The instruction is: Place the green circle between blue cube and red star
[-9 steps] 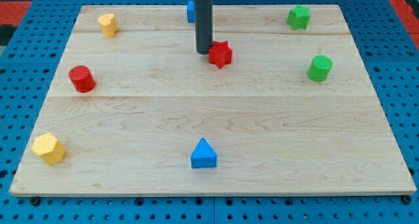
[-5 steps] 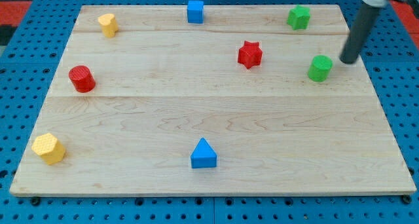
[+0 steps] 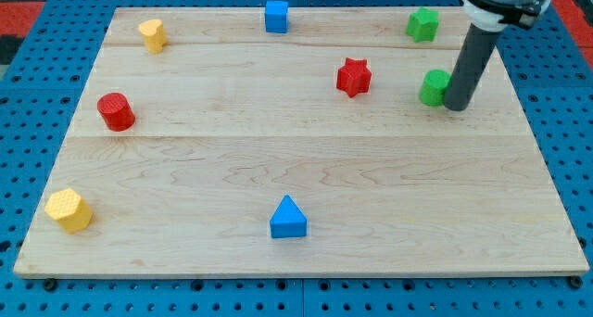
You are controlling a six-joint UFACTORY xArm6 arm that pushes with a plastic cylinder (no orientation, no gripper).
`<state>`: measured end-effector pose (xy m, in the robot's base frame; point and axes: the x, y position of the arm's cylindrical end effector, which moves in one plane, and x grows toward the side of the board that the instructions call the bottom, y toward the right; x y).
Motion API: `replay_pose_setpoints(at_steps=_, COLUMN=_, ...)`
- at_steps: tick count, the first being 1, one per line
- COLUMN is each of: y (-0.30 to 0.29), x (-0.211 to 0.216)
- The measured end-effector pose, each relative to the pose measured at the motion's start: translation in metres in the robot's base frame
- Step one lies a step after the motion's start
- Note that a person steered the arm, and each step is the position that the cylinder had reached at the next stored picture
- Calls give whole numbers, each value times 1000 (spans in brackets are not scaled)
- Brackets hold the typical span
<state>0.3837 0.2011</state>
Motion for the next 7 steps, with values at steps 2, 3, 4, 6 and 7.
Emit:
replay_pose_setpoints(at_steps=2, y=-27, x=-62)
replay_pose_setpoints(at_steps=3, y=-59, x=-62)
replay_pose_setpoints(at_steps=4, y=-124, x=-70)
replay_pose_setpoints(at_steps=6, y=-184, x=-88)
replay_pose_setpoints(at_steps=7, y=-184, x=-94)
